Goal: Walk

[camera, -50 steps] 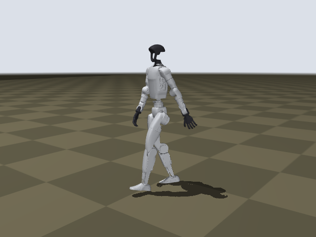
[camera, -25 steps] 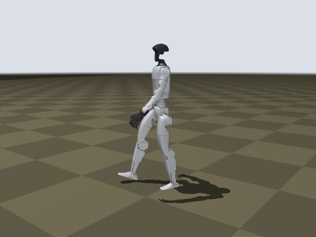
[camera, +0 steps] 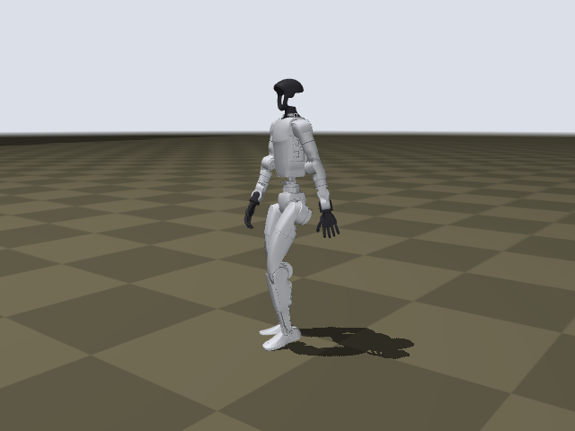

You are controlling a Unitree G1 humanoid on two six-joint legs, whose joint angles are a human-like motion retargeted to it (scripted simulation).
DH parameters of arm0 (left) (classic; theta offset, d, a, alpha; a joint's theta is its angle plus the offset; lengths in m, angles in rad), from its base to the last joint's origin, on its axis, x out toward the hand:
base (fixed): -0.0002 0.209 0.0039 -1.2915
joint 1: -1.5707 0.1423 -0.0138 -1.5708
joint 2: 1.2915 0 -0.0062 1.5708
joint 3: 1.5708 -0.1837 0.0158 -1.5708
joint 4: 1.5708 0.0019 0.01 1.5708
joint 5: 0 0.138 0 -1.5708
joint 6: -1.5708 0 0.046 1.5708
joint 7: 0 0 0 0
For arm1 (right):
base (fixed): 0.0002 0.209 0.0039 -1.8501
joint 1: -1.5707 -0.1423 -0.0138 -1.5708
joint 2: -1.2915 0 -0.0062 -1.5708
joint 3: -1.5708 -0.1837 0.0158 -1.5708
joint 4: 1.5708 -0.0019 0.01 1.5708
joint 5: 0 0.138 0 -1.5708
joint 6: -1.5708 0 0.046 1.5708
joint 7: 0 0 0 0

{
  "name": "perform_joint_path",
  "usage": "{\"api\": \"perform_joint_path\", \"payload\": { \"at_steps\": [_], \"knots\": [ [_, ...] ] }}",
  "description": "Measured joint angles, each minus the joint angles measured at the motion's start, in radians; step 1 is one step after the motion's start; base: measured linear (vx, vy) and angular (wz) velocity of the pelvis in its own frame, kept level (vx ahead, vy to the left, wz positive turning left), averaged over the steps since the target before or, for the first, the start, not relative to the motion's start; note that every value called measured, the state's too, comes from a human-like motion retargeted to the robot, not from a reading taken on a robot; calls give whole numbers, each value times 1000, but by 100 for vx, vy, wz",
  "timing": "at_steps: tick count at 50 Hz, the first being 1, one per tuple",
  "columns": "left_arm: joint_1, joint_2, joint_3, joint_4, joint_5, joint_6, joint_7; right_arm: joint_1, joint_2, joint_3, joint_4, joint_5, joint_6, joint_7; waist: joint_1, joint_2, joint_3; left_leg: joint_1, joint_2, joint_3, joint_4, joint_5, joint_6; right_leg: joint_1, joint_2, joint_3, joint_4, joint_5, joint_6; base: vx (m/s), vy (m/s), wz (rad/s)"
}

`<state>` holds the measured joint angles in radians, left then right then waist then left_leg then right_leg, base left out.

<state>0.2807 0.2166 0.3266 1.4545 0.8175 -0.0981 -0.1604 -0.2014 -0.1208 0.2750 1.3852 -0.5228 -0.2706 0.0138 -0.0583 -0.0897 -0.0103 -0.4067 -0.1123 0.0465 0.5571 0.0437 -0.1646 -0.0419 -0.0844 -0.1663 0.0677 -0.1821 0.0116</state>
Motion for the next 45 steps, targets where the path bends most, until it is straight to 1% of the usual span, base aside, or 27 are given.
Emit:
{"api": "perform_joint_path", "payload": {
  "at_steps": [2, 5, 6, 7, 8, 10, 12, 14, 15, 17, 18, 19, 20, 22, 23, 25, 28, 30, 32, 34, 35, 37, 38, 40, 42, 43, 45],
  "knots": [
    [34, 12, 13, 0, 8, 7, 4, -18, 7, -6, -19, 14, -10, -3, 14, 7, 7, -31, 25, -11, -161, -20, 152, 47, 26, -6, -8, -28, -26, 77, 5, 10],
    [56, 28, 37, 4, 21, 25, 11, -43, 6, -15, -35, 34, -16, -1, 9, 14, 6, -58, 35, -35, -405, -54, 355, 110, 52, -46, -17, -65, -51, 84, 9, 43],
    [59, 34, 46, 4, 23, 28, 17, -47, 6, -14, -37, 38, -15, 1, 3, 12, -5, -66, 36, -49, -483, -47, 398, 117, 66, -57, -17, -71, -67, 70, -4, 36],
    [63, 39, 54, 5, 25, 31, 22, -49, 6, -11, -39, 40, -13, 2, 1, 8, -15, -71, 38, -53, -541, -39, 426, 126, 75, -59, -14, -72, -78, 59, -4, 7],
    [68, 40, 61, 5, 24, 32, 26, -46, 3, -4, -39, 39, -11, 4, 6, 0, -22, -71, 42, -37, -563, -29, 426, 138, 73, -46, -4, -64, -78, 75, 11, -24],
    [64, 44, 63, 9, 20, 35, 28, -34, -5, 2, -39, 33, -5, 9, 20, 0, -28, -58, 22, -45, -538, 15, 420, 165, 84, -25, 24, -27, -73, 95, 23, -44],
    [45, 46, 62, 19, 21, 43, 29, -8, -13, 6, -32, 23, 4, 13, 20, 4, -47, -53, 35, -4, -468, 4, 383, 169, 111, -12, 72, 74, -72, 95, 17, -47],
    [9, 44, 60, 34, 19, 52, 29, 31, -21, 14, -20, 21, 11, 16, 38, 7, -53, -50, 65, -6, -410, -34, 327, 164, 126, 9, 154, 258, -54, 94, 16, -92],
    [-14, 42, 57, 42, 15, 56, 30, 50, -28, 17, -11, 24, 12, 16, 48, 12, -52, -40, 85, -6, -387, -60, 298, 159, 127, 6, 205, 374, -34, 83, 16, -77],
    [-65, 35, 36, 46, -3, 53, 33, 86, -45, 16, 10, 27, 14, 25, 27, 45, -55, 0, 97, -51, -376, -124, 268, 99, 160, 1, 354, 565, 17, 75, 16, -7],
    [-90, 33, 23, 45, -15, 47, 33, 107, -55, 17, 16, 24, 17, 32, -4, 78, -60, 23, 125, -55, -373, -141, 252, 57, 170, -41, 439, 619, 34, 86, 18, 32],
    [-119, 32, 9, 43, -25, 42, 30, 130, -67, 17, 20, 21, 19, 37, -18, 104, -67, 37, 147, -54, -367, -161, 238, 10, 179, -48, 508, 637, 54, 95, 19, 15],
    [-150, 32, -5, 41, -33, 37, 28, 153, -78, 16, 24, 18, 22, 40, -25, 124, -75, 46, 166, -52, -359, -180, 225, -38, 187, -39, 571, 635, 76, 86, 17, -37],
    [-227, 40, -27, 28, -30, 29, 19, 198, -101, -1, 33, 18, 24, 47, -17, 141, -74, 84, 185, -50, -355, -222, 204, -134, 168, -50, 667, 463, 23, 67, 13, -47],
    [-269, 47, -38, 20, -25, 24, 15, 219, -110, -14, 41, 23, 25, 53, -21, 143, -66, 112, 190, -52, -360, -232, 195, -184, 164, -41, 694, 408, 26, 66, 10, -8],
    [-343, 59, -59, -7, -24, 10, 14, 257, -131, -37, 65, 34, 29, 64, -36, 147, -55, 167, 184, -63, -383, -247, 190, -261, 169, -4, 672, 325, 93, 77, 10, 17],
    [-439, 57, -64, -63, -47, -29, 26, 297, -165, -66, 94, 33, 43, 74, -52, 132, -38, 266, 179, -37, -427, -264, 166, -340, 82, 5, 521, 227, 178, 78, 10, 8],
    [-498, 54, -67, -96, -82, -59, 38, 316, -186, -81, 104, 26, 53, 79, -66, 109, -21, 342, 159, -12, -455, -281, 148, -369, 20, 1, 350, 196, 250, 81, -6, 5],
    [-548, 67, -67, -126, -122, -88, 41, 313, -195, -91, 116, 21, 64, 90, -68, 84, -7, 406, 199, 15, -467, -302, 79, -409, 51, 4, 154, 176, 250, 65, -53, -15],
    [-586, 67, -70, -149, -154, -113, 41, 309, -206, -105, 126, 14, 76, 95, -75, 66, 7, 464, 221, 26, -467, -309, 15, -447, 65, 23, 3, 124, 250, 85, -50, 14],
    [-601, 66, -72, -159, -167, -125, 41, 309, -209, -113, 129, 10, 80, 95, -80, 65, 12, 490, 229, 22, -465, -307, -11, -460, 69, 28, -64, 103, 250, 99, -26, 34],
    [-624, 60, -84, -167, -186, -141, 30, 307, -213, -127, 135, 12, 84, 93, -87, 79, 9, 524, 237, 6, -449, -274, -56, -452, 82, 34, -123, 109, 250, 91, -5, 41],
    [-627, 59, -93, -169, -189, -144, 22, 307, -213, -131, 139, 15, 85, 94, -92, 81, 6, 538, 229, -6, -429, -251, -77, -442, 75, 14, -105, 129, 250, 91, 10, 44],
    [-615, 48, -106, -174, -177, -145, 8, 305, -209, -134, 148, 19, 89, 92, -96, 77, -10, 549, 179, -10, -367, -168, -95, -431, 26, -77, -64, 162, 250, 102, 24, 49],
    [-573, 23, -119, -182, -148, -142, 7, 294, -198, -142, 161, 14, 97, 89, -102, 71, -39, 534, 106, 5, -270, 9, -97, -423, 9, 21, -28, 212, 250, 107, 39, 79],
    [-553, 10, -124, -186, -137, -141, 16, 272, -193, -147, 166, 9, 102, 87, -108, 58, -40, 500, 63, 40, -194, 135, -97, -423, -33, 27, 1, 218, 250, 76, 50, 117],
    [-509, -11, -121, -183, -120, -139, 40, 218, -179, -142, 164, 1, 107, 75, -166, 39, -16, 411, -9, 102, 8, 305, -97, -390, -143, 23, 47, 222, 250, 65, 49, 151]
  ]
}}
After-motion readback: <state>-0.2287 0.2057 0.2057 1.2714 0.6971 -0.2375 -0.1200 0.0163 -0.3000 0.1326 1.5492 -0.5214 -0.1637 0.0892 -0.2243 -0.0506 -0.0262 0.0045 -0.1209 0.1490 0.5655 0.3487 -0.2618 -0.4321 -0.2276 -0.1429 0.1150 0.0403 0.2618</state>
